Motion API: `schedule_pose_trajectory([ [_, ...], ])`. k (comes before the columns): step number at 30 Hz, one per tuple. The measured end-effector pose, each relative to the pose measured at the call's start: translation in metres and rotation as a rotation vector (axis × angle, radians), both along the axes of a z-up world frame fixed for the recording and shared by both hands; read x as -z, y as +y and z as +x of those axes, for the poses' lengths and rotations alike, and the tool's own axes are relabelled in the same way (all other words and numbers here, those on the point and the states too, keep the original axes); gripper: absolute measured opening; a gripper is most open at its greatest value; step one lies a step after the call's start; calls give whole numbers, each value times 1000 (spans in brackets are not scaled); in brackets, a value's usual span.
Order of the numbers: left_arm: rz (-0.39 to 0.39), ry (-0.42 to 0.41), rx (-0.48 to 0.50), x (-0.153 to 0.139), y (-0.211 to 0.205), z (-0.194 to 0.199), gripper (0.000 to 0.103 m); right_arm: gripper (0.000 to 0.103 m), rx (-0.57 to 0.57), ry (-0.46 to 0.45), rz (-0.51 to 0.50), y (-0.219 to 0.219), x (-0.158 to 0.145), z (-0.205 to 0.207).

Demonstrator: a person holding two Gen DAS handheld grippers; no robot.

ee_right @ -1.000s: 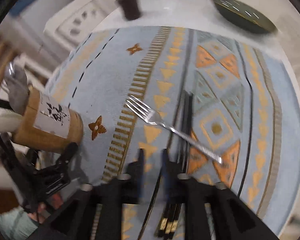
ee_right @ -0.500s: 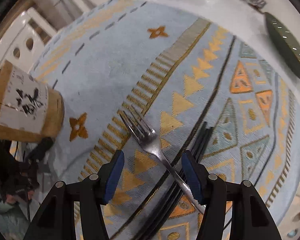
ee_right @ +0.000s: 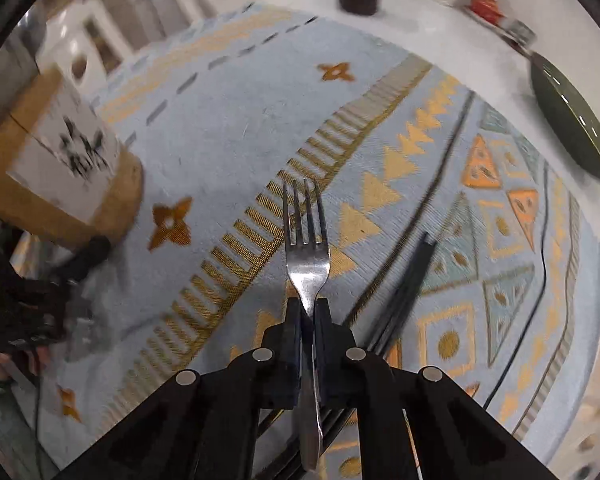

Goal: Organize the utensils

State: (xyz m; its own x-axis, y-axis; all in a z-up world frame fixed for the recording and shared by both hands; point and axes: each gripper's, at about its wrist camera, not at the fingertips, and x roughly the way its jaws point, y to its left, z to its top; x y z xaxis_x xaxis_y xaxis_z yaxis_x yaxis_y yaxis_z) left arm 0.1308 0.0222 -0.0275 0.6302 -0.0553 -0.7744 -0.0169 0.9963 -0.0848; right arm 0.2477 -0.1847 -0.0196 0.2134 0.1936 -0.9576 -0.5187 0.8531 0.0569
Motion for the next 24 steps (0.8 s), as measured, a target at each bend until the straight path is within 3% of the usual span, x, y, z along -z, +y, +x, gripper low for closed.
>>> schedule_pose_trajectory([
  [9, 0, 0, 0, 0, 0, 0, 98, 6, 299, -104, 322, -78, -79, -50],
  [15, 0, 0, 0, 1, 0, 1, 98, 5, 373, -195, 396, -86, -123, -75],
  [24, 0, 1, -1, 1, 0, 1, 98, 4, 387, -236, 432, -91, -151, -94],
])
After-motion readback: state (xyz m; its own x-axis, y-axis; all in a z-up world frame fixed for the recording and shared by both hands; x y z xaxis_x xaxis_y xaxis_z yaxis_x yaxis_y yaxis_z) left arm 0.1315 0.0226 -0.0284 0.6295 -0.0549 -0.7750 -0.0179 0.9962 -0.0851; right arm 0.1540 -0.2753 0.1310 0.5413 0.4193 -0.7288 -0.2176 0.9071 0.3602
